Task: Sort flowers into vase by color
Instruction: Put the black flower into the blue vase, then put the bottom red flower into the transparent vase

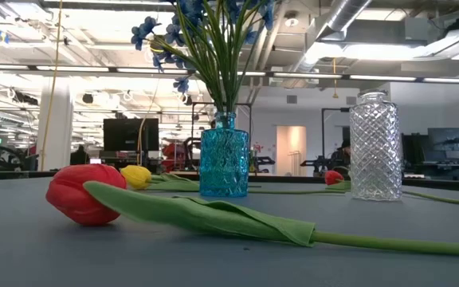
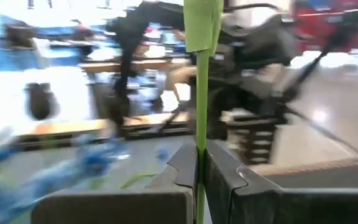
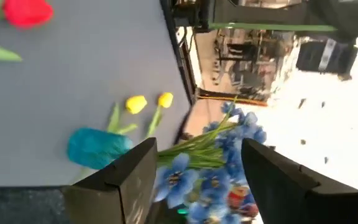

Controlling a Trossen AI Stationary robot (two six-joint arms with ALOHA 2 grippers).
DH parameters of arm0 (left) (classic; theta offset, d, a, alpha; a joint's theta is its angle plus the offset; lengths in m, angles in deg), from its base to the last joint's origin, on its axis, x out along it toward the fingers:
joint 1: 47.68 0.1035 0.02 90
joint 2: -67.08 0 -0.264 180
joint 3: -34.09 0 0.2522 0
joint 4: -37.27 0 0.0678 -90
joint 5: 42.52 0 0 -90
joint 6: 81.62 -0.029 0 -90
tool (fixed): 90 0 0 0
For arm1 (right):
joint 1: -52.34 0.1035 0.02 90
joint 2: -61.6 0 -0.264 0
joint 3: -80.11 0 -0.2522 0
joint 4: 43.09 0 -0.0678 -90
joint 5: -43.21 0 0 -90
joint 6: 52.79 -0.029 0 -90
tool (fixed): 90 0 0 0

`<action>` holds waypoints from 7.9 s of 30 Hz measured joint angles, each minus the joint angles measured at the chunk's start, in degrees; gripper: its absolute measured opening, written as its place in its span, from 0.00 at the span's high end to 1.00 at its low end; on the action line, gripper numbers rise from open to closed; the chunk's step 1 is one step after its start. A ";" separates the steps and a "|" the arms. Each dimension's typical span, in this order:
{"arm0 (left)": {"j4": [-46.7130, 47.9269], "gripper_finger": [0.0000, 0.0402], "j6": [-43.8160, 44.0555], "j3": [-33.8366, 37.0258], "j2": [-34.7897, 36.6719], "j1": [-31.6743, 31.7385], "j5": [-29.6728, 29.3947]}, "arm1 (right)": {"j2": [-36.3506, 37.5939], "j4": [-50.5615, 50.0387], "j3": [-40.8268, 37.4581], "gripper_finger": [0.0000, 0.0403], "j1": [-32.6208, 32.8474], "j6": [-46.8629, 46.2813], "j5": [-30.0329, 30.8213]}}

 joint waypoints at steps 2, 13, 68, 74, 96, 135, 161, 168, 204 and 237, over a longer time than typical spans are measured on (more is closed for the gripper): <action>-2.49 1.00 -0.55 2.48 0.14 -1.81 -8.80 | 0.41 -3.66 0.00 0.35 0.43 -5.87 -2.57; -52.38 1.00 -8.58 29.39 -2.26 2.51 -12.47 | 6.14 -30.38 -1.57 0.36 -0.61 -52.38 -17.62; -77.78 1.00 -19.65 22.22 -34.57 25.57 14.83 | 21.69 -2.27 -35.95 0.36 0.09 -63.43 -10.12; -75.49 1.00 -16.53 22.24 -34.57 26.16 14.25 | 21.69 -2.29 -35.95 0.36 -0.29 -63.43 -10.10; -60.63 1.00 -1.94 22.24 -34.57 28.19 12.29 | 21.67 -2.25 -35.95 0.36 -1.79 -62.99 -10.03; -41.05 0.53 9.14 22.20 -28.02 34.27 28.88 | 21.67 0.67 -31.01 0.36 -2.49 -63.43 -25.15; 16.96 0.53 23.64 22.24 3.04 25.06 24.56 | 18.34 28.83 -32.42 0.36 -4.24 -63.21 -37.49; 14.63 0.53 20.77 23.30 1.39 14.34 12.70 | 8.36 31.81 -28.61 0.36 -5.15 -63.09 -46.09; -32.69 0.53 4.41 38.55 1.41 8.76 9.32 | -13.36 16.09 -14.32 0.60 -5.92 -81.52 -49.25; -27.90 0.53 7.67 38.55 1.43 8.76 11.30 | 19.42 62.83 -45.98 0.96 -0.29 -51.85 -15.86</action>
